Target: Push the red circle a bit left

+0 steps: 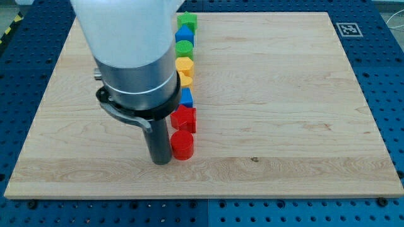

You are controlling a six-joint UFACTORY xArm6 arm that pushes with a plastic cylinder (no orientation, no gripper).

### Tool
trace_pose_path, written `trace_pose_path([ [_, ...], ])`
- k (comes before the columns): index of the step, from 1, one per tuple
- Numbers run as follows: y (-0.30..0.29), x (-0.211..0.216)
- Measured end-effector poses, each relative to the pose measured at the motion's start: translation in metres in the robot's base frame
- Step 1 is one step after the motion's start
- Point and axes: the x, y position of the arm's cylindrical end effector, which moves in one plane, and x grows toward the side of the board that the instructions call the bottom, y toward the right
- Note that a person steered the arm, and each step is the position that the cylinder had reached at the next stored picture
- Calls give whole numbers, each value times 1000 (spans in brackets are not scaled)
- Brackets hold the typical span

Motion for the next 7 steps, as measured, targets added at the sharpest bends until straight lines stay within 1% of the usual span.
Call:
trace_pose_path([
  [2,46,15],
  [3,52,15],
  [4,81,21],
  [7,84,3],
])
